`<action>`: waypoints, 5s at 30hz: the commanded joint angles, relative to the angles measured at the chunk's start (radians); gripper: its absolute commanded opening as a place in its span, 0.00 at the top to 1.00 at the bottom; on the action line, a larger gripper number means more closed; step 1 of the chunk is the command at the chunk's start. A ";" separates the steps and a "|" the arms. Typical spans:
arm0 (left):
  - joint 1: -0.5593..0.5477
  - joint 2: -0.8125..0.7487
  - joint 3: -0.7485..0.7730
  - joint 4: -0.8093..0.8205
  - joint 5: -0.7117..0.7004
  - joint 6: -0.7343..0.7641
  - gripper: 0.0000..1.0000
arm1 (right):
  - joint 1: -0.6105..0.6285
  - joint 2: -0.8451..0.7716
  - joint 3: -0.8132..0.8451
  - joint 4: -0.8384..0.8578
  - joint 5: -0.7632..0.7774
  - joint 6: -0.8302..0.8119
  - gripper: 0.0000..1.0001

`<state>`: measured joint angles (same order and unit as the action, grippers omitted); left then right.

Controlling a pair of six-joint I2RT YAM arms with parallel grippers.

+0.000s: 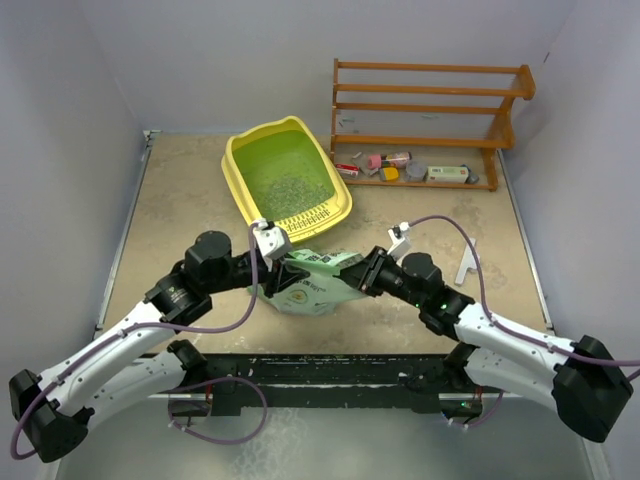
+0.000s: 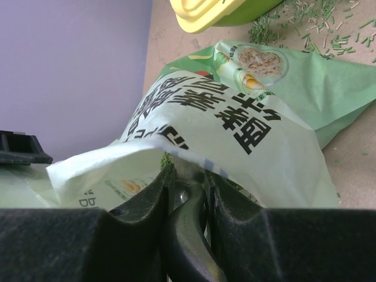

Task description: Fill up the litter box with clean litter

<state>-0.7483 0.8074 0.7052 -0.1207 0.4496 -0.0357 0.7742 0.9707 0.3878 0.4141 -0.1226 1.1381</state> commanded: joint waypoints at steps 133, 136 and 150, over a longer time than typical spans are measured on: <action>0.090 -0.245 0.022 0.067 -0.187 -0.031 0.32 | -0.254 0.126 0.872 -0.428 0.314 0.029 1.00; 0.093 -0.246 0.022 0.068 -0.185 -0.032 0.32 | -0.290 0.247 0.961 -0.429 0.207 0.000 1.00; 0.109 -0.237 0.022 0.073 -0.151 -0.039 0.32 | -0.328 0.670 1.414 -0.550 -0.013 -0.154 1.00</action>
<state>-0.6491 0.5663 0.7052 -0.0921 0.2695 -0.0570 0.4564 1.5906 1.6623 -0.1429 -0.0422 1.0389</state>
